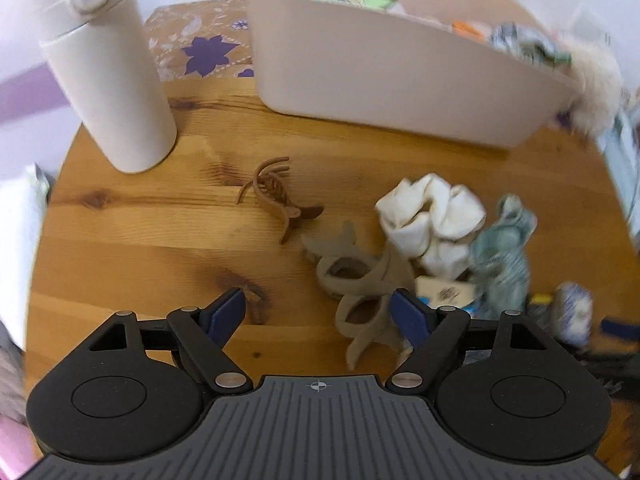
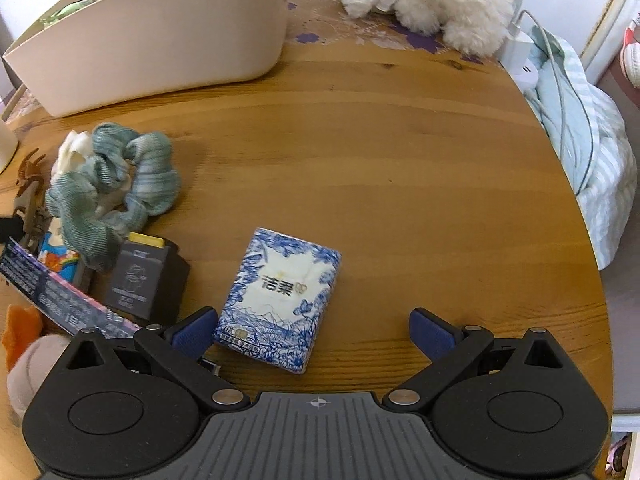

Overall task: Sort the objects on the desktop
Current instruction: 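Move left tool to the beige hair claw while right tool approaches the blue-white tissue pack, then close left tool on the beige hair claw while right tool grasps the tissue pack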

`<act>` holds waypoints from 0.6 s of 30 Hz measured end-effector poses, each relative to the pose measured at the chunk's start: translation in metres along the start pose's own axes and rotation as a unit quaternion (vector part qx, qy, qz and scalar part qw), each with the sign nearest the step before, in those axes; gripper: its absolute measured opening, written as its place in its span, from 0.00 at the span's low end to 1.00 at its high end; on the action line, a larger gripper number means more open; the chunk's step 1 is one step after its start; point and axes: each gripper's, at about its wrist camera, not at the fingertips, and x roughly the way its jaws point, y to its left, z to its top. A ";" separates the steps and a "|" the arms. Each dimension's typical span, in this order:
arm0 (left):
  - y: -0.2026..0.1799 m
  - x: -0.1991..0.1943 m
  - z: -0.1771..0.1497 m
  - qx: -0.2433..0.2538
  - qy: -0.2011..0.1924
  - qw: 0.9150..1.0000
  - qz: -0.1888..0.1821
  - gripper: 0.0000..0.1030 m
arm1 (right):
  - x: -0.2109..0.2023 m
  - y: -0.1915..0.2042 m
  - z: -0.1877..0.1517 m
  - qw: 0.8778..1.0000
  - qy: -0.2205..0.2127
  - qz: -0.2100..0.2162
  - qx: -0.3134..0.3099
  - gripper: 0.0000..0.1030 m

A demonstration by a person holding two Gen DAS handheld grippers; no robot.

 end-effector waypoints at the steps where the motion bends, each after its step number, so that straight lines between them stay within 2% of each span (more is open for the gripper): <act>1: 0.001 -0.003 0.000 -0.013 -0.005 1.000 -0.011 0.79 | 0.001 -0.001 -0.001 1.000 0.001 -0.001 0.000 1.00; 4: -0.002 -0.005 0.002 -0.029 -0.004 0.999 -0.032 0.79 | 0.001 -0.004 -0.002 1.000 0.000 0.000 0.003 1.00; 9: -0.013 0.006 0.008 -0.026 0.007 1.000 -0.016 0.79 | 0.000 -0.004 -0.001 1.000 -0.002 -0.002 -0.003 1.00; 14: -0.024 0.024 0.012 -0.027 0.027 0.999 0.022 0.79 | 0.001 -0.004 -0.001 1.000 -0.005 0.000 -0.003 0.98; 18: -0.025 0.027 0.011 -0.038 0.027 0.999 0.007 0.79 | 0.001 -0.004 0.002 1.000 -0.012 0.004 -0.010 0.93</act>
